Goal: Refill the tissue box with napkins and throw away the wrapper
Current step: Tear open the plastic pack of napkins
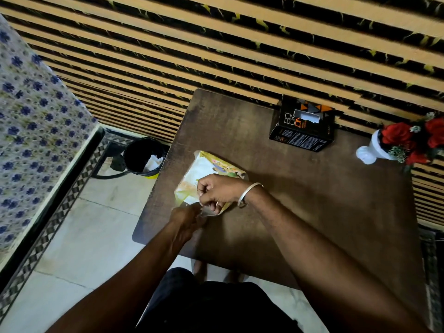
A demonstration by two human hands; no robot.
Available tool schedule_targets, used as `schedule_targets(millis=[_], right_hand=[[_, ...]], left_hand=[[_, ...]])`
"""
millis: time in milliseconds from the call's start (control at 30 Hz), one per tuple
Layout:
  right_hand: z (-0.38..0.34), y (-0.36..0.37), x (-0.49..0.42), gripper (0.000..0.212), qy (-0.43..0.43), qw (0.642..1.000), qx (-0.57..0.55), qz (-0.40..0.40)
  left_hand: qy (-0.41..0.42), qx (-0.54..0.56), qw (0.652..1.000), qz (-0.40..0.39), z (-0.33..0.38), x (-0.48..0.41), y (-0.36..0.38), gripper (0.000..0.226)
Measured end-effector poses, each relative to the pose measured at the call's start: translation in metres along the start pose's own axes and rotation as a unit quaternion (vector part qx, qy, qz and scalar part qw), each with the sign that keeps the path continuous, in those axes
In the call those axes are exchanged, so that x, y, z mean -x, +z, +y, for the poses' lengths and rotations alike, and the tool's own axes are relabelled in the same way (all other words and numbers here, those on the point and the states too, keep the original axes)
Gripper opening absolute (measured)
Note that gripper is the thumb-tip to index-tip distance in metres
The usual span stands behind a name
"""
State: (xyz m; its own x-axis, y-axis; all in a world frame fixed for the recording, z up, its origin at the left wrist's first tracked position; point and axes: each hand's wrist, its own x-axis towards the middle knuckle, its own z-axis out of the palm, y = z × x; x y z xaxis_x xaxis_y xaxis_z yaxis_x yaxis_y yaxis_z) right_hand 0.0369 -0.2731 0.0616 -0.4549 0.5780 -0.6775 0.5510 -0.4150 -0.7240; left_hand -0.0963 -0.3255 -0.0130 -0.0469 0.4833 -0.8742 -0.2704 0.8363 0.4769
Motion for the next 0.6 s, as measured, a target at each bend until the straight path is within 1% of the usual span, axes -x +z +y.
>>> schedule_targets(millis=[100,233,300,333,367,400,433,467,500,533,567,600], right_hand=[[-0.004,0.002,0.004,0.022,0.003,0.999,0.015,-0.032],[-0.009,0.006,0.01,0.02,0.003,0.999,0.01,-0.049],[-0.012,0.006,0.019,0.015,0.008,0.996,0.002,-0.086],[-0.01,0.002,0.02,0.013,0.006,0.996,-0.008,-0.093],[-0.008,-0.001,0.018,0.01,-0.009,0.998,-0.02,-0.065],[0.0,-0.009,0.013,0.008,-0.039,0.999,-0.03,0.018],[0.008,-0.019,0.006,0.009,-0.059,0.985,-0.043,0.154],[0.02,-0.031,-0.002,0.012,-0.066,0.948,-0.063,0.305],[0.031,-0.045,-0.006,0.018,-0.041,0.905,-0.071,0.417],[0.049,-0.06,-0.013,0.032,0.0,0.882,-0.054,0.468],[0.066,-0.073,-0.018,0.056,0.068,0.891,-0.035,0.447],[0.085,-0.079,-0.026,0.084,0.128,0.908,-0.033,0.397]], left_hand=[[-0.013,-0.019,0.999,-0.029,0.008,-0.002,0.003,0.019],[0.004,-0.074,0.997,-0.022,0.015,-0.004,0.017,0.034],[0.007,-0.067,0.997,-0.027,0.01,-0.007,0.017,0.036],[0.006,-0.059,0.998,-0.033,0.009,-0.005,0.019,0.034],[0.004,-0.036,0.999,-0.038,0.01,-0.005,0.017,0.029],[0.017,-0.023,0.999,-0.038,0.01,-0.004,0.019,0.023],[0.03,-0.014,0.999,-0.033,0.011,-0.006,0.021,0.025],[0.054,-0.03,0.998,-0.024,0.012,-0.004,0.022,0.025],[0.069,-0.026,0.997,-0.032,0.011,-0.004,0.023,0.014],[0.071,-0.009,0.997,-0.042,0.013,0.001,0.025,0.005],[0.071,-0.006,0.997,-0.035,0.011,0.0,0.023,0.019],[0.077,-0.003,0.996,-0.035,0.008,-0.004,0.019,0.026]])
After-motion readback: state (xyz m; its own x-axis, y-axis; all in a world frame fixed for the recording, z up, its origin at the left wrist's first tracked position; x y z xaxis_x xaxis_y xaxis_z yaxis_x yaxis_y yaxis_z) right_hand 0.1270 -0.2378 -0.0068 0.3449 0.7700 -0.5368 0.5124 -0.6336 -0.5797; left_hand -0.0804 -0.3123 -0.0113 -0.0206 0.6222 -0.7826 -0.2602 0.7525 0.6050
